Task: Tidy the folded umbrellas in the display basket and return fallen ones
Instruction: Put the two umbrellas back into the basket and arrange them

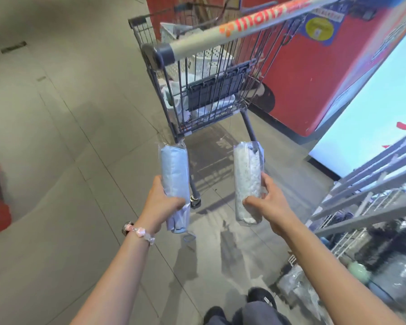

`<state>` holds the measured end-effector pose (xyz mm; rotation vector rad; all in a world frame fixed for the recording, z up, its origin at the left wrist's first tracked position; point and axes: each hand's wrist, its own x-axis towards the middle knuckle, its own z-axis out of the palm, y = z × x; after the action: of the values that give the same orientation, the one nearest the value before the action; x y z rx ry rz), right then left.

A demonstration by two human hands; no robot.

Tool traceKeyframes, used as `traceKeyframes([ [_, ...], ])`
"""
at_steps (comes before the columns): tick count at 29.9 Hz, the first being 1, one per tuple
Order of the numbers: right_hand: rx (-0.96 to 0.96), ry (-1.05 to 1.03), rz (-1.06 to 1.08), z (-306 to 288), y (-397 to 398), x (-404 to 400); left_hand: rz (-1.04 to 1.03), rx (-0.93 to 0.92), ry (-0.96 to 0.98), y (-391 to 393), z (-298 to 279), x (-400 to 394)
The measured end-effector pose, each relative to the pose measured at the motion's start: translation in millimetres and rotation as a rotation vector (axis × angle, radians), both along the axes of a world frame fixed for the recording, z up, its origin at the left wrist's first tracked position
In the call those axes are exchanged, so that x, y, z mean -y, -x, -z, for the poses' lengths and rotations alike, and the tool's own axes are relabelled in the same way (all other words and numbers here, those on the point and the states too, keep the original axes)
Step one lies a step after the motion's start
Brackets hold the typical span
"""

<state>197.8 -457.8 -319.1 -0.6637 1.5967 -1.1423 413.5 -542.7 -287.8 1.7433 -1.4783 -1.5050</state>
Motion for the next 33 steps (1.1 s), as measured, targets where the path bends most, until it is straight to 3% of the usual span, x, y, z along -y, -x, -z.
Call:
traceKeyframes([
  [7,-0.007,0.034,0.01,-117.3,1.7,-31.6,0.105,-0.095,-0.048,10.8,-125.9,-21.3],
  [16,0.01,0.108,0.105,-238.5,7.5,-91.0,0.297,-0.143,-0.051,39.3,-241.7,-56.1],
  [27,0.025,0.156,0.251,-300.4,36.9,-186.7,0.547,-0.184,0.022,104.7,-318.9,-125.2],
  [33,0.036,0.162,0.309,-306.5,62.2,-243.8,0.601,-0.264,-0.03,142.9,-329.8,-174.9],
])
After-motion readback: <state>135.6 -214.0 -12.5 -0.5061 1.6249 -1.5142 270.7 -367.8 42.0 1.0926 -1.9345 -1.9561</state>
